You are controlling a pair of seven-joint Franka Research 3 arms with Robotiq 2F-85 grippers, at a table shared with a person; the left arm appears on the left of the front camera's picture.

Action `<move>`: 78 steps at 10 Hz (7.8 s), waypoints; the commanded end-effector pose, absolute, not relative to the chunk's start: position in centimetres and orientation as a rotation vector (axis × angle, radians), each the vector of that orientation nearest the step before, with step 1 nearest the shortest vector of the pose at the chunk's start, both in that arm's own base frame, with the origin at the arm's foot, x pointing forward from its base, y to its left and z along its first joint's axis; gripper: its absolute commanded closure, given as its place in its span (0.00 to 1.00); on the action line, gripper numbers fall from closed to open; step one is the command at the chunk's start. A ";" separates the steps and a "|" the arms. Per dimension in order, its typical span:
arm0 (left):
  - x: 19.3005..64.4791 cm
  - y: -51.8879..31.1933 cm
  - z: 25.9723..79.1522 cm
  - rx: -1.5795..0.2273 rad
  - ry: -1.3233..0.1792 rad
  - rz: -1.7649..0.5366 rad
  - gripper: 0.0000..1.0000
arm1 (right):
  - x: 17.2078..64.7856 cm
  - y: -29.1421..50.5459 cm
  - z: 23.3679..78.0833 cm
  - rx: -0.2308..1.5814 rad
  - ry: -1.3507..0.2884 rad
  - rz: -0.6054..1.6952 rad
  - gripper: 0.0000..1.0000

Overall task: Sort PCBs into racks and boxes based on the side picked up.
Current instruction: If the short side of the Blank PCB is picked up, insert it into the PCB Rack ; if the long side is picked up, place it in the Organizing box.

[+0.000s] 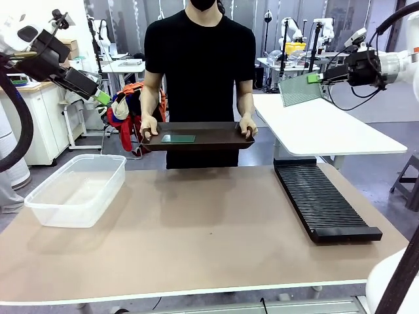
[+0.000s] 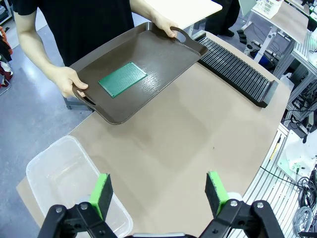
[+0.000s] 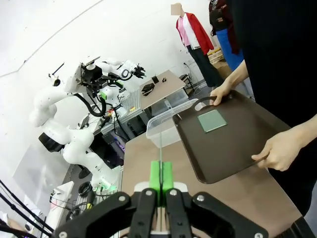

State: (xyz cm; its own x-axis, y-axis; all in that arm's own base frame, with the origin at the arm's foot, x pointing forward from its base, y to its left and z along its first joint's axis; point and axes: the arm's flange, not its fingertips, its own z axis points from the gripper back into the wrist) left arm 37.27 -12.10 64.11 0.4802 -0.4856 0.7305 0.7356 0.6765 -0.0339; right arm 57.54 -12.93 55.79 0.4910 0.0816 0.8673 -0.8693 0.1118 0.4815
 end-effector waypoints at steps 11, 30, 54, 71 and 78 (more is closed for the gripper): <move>37.2 -11.9 63.9 -0.379 -0.751 -0.768 0.00 | 64.5 -23.9 46.8 1.139 -1.109 1.405 0.98; 37.2 -11.9 63.9 -0.379 -0.751 -0.768 0.00 | 64.3 -21.9 35.5 1.040 -0.889 1.412 0.98; 37.2 -11.9 63.9 -0.379 -0.751 -0.768 0.00 | 66.4 -20.7 27.6 1.137 -0.996 1.402 0.98; 37.2 -11.9 63.9 -0.379 -0.751 -0.768 0.00 | 65.8 -21.6 26.1 1.143 -0.923 1.409 0.98; 37.2 -11.9 63.9 -0.379 -0.751 -0.768 0.00 | 65.5 -21.6 26.0 1.149 -0.882 1.443 0.39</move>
